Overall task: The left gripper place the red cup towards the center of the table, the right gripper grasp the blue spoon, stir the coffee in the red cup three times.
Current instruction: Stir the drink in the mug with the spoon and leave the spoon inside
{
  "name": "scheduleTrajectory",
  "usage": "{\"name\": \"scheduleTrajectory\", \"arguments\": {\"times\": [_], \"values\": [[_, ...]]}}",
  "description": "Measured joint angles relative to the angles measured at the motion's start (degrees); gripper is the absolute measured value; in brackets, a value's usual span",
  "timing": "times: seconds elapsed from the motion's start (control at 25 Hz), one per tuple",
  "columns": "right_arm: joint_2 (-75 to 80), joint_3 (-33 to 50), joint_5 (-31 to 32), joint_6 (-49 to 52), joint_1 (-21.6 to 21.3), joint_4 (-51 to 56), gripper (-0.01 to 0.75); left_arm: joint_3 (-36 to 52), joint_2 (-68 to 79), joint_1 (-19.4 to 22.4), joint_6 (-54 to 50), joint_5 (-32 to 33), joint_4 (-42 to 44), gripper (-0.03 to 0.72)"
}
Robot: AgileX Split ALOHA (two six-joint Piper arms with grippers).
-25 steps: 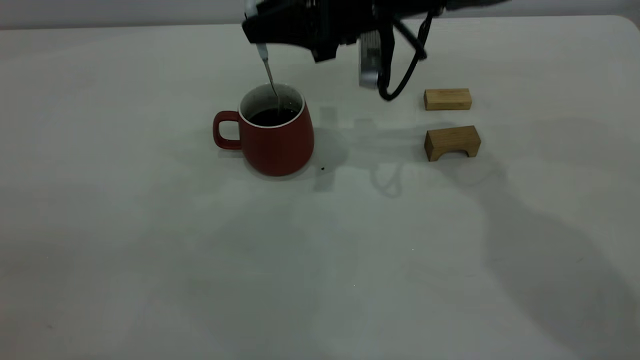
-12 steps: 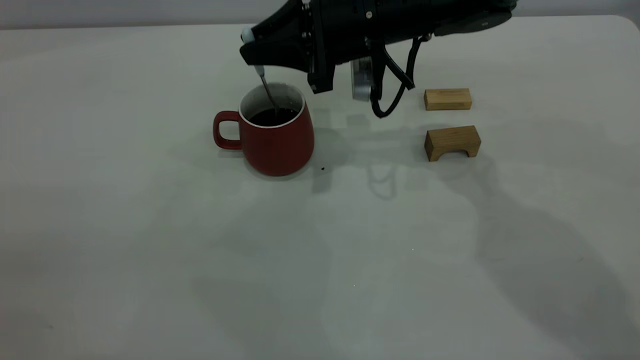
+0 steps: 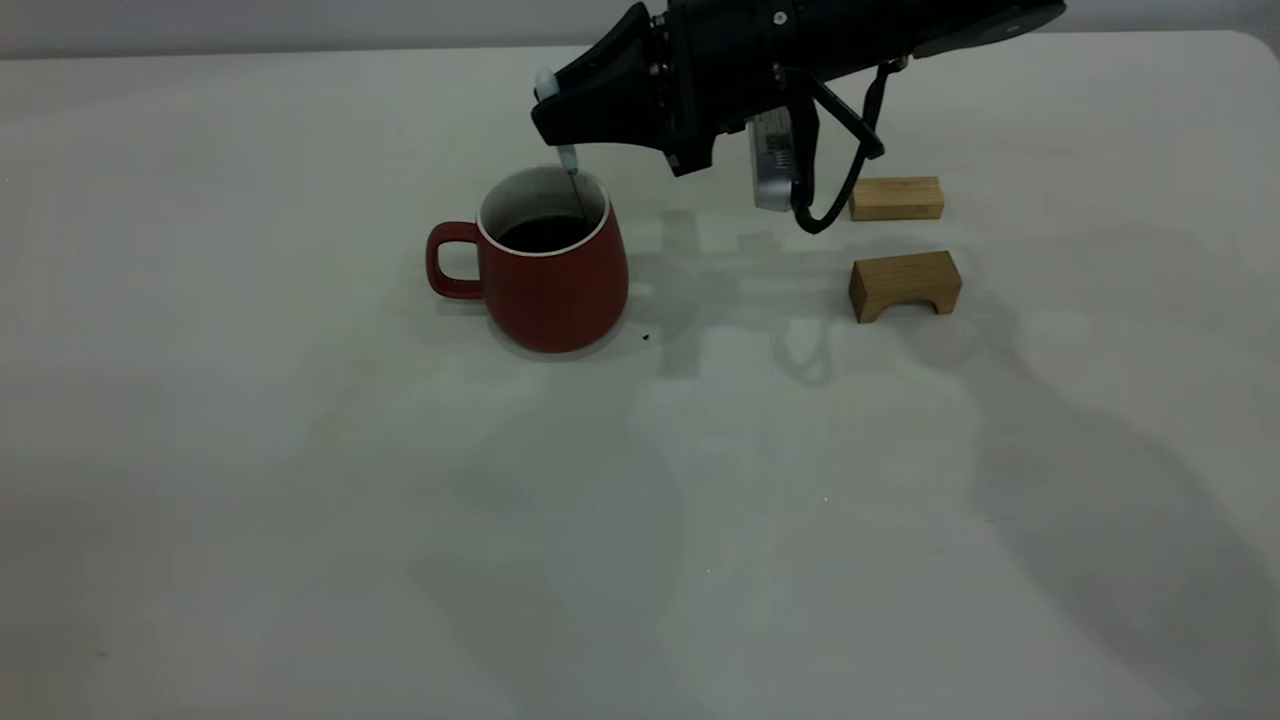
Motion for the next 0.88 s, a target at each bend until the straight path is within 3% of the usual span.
{"name": "scheduleTrajectory", "arguments": {"times": [0.36,0.6,0.76,0.88], "values": [[0.00,-0.05,-1.46,-14.28,2.90,6.63,0.148,0.00,0.00,0.00,0.01,0.00,-0.05,0.594],[0.00,0.91,-2.37,-11.04,1.12,4.53,0.148,0.00,0.00,0.00,0.01,0.00,-0.05,0.594],[0.00,2.00,-2.16,-4.46,1.32,3.52,0.148,0.00,0.00,0.00,0.01,0.00,-0.05,0.594],[0.00,2.19,-1.07,-5.53,2.34,5.07,0.148,0.00,0.00,0.00,0.06,-0.07,-0.05,0.594]]}}
